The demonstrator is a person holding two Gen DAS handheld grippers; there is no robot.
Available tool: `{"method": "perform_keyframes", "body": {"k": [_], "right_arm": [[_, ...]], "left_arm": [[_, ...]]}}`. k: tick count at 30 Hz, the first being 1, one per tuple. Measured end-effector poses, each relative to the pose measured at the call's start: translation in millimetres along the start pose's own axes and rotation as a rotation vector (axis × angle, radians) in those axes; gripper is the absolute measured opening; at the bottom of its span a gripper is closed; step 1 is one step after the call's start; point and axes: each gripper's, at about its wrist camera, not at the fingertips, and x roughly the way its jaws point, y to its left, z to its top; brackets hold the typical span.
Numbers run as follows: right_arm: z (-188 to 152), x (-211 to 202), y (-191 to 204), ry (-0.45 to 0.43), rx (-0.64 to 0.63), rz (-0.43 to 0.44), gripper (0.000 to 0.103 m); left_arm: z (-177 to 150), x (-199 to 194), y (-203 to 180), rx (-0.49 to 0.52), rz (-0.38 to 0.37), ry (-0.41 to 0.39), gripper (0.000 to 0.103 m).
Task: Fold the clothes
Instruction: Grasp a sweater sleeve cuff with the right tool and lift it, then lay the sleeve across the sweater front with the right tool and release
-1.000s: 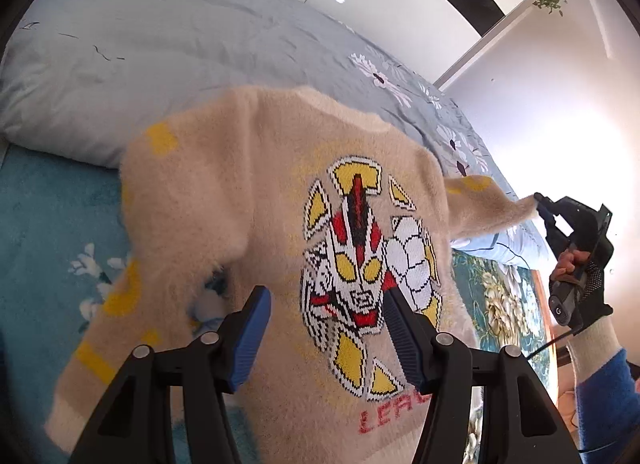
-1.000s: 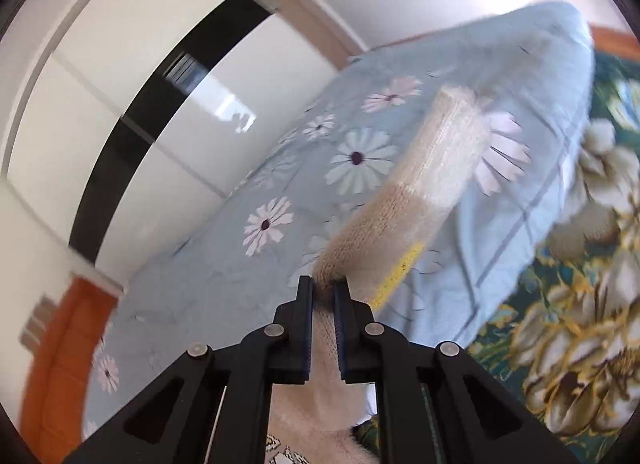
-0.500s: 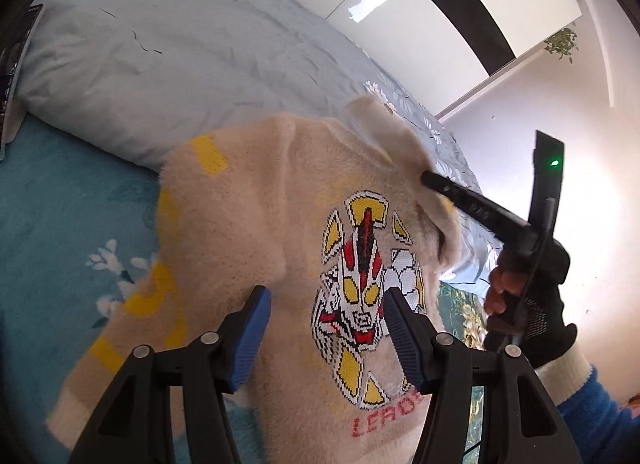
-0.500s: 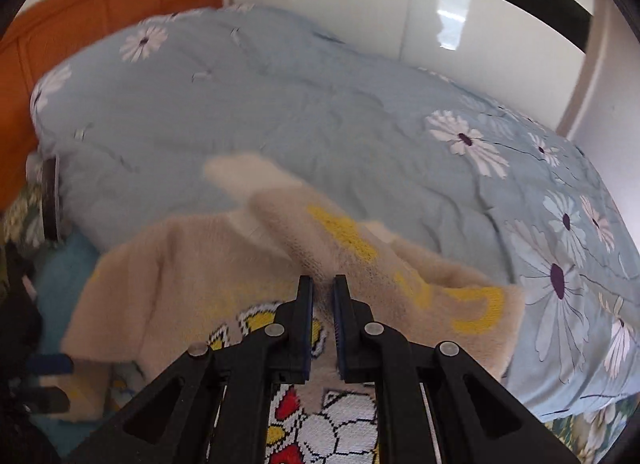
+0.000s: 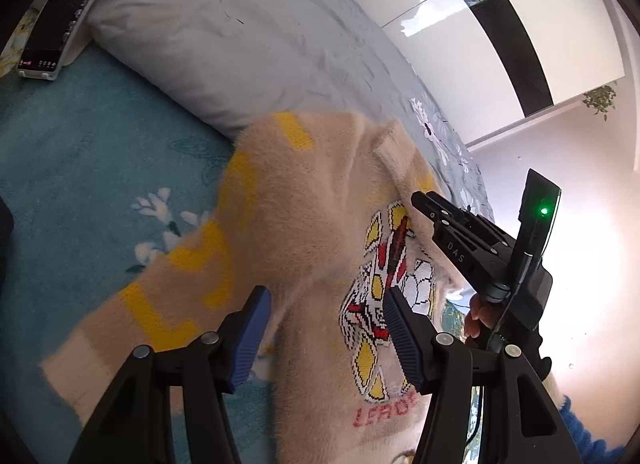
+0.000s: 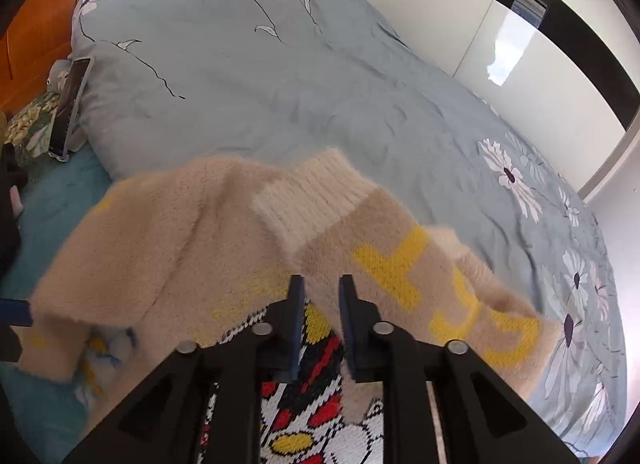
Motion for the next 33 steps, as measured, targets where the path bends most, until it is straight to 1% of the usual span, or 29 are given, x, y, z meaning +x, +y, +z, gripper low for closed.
{"method": "perform_keyframes", "body": {"k": [1,4,6,8,9,13,14,16,17,20,21,25,31,32,33], "right_arm": [[2.8,2.6,1.3,-0.005,-0.013,-0.012,0.036],[10.1,8.3,9.4,0.007,-0.071,-0.06,0.037],[13.4,14.6,17.0,0.021,-0.086,-0.037,0.037],[14.1,14.3,24.1,0.015,-0.1,-0.011,0.038],[13.8,16.2,29.5,0.019,-0.128,-0.028,0.042],[12.7,28.8,42.4,0.045,-0.206,-0.091,0.043],[13.8,30.5,40.5,0.049,-0.2,-0.1,0.042],[17.9,31.0,31.7,0.055,-0.157,-0.114,0.035],[20.2,30.6,26.3,0.058,-0.131,-0.114,0.025],[26.9,26.0,9.0,0.073,-0.036,-0.053,0.009],[28.5,22.4,4.4,0.074,-0.006,-0.026,0.008],[26.5,-10.6,-2.0,0.004,0.085,0.084,0.008],[-4.4,15.8,27.2,0.116,0.01,0.128,0.008],[-7.3,20.8,29.0,0.132,0.009,0.128,0.009],[-8.0,21.3,30.4,0.129,0.007,0.116,0.009]], "left_arm": [[0.1,0.0,2.4,-0.008,0.003,0.006,0.062],[-0.4,-1.9,12.3,-0.028,0.011,0.016,0.062],[-0.8,-2.4,16.3,-0.045,0.01,0.018,0.062],[-0.7,-1.9,17.5,-0.048,0.01,0.019,0.062],[-0.7,-1.6,18.1,-0.048,0.01,0.02,0.062],[-0.9,-0.6,19.6,-0.047,0.011,0.022,0.062],[-0.8,-0.8,19.9,-0.045,0.012,0.022,0.062],[-1.8,-1.7,21.1,-0.042,0.018,0.019,0.062],[-2.4,-2.1,21.8,-0.04,0.022,0.017,0.062],[-3.0,-4.7,23.7,-0.046,0.031,0.012,0.062],[-3.1,-4.8,24.8,-0.047,0.035,0.012,0.062],[-4.0,-5.5,28.4,-0.04,0.059,0.011,0.062],[-5.1,-7.7,34.0,-0.05,0.082,0.011,0.062],[-5.4,-8.6,34.0,-0.049,0.087,0.01,0.062],[-5.9,-9.8,34.1,-0.047,0.091,0.009,0.062]]}}
